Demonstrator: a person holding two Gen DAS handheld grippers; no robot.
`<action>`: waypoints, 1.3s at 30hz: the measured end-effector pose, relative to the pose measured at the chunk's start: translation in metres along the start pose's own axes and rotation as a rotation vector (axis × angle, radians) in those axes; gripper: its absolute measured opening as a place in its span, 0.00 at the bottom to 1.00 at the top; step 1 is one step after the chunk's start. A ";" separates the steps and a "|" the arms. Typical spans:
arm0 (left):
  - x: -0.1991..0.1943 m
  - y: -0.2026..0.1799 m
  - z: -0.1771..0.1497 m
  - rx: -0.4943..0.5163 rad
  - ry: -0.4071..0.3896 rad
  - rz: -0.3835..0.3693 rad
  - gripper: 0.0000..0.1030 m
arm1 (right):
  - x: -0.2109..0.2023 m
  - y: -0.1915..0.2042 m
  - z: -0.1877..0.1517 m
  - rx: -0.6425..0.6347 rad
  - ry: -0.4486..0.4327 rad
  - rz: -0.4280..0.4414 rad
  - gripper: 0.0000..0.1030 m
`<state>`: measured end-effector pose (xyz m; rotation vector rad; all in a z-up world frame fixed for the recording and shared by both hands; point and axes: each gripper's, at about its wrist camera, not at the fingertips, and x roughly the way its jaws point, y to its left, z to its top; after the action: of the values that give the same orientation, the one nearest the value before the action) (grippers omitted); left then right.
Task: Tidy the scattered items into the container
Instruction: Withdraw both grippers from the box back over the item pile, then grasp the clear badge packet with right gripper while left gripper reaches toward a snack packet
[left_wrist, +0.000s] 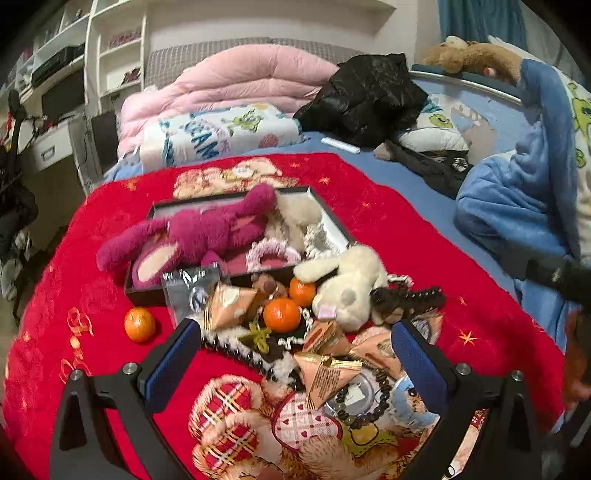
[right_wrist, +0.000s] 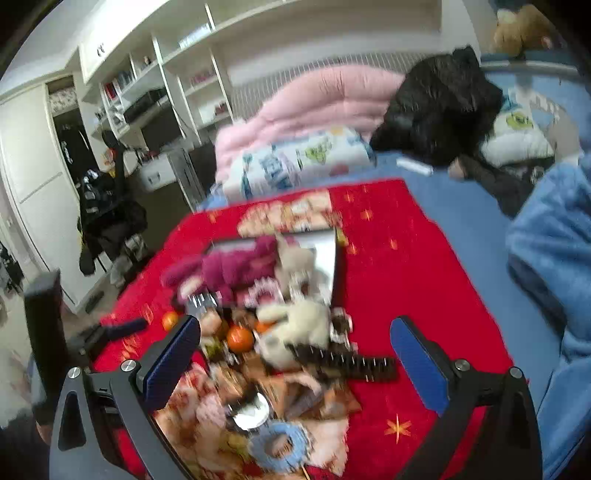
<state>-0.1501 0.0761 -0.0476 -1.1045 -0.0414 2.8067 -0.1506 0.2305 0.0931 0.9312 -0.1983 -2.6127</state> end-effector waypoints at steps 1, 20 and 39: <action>0.005 0.001 -0.004 -0.013 0.013 0.001 1.00 | 0.007 -0.006 -0.008 0.030 0.044 -0.022 1.00; 0.054 -0.001 -0.028 -0.040 0.158 0.019 1.00 | 0.081 -0.031 -0.051 0.262 0.384 0.045 0.59; 0.084 0.002 -0.042 -0.047 0.254 0.014 1.00 | 0.100 -0.018 -0.063 0.230 0.451 0.000 0.28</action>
<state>-0.1825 0.0840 -0.1353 -1.4682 -0.0757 2.6660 -0.1879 0.2082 -0.0183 1.5658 -0.3821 -2.3349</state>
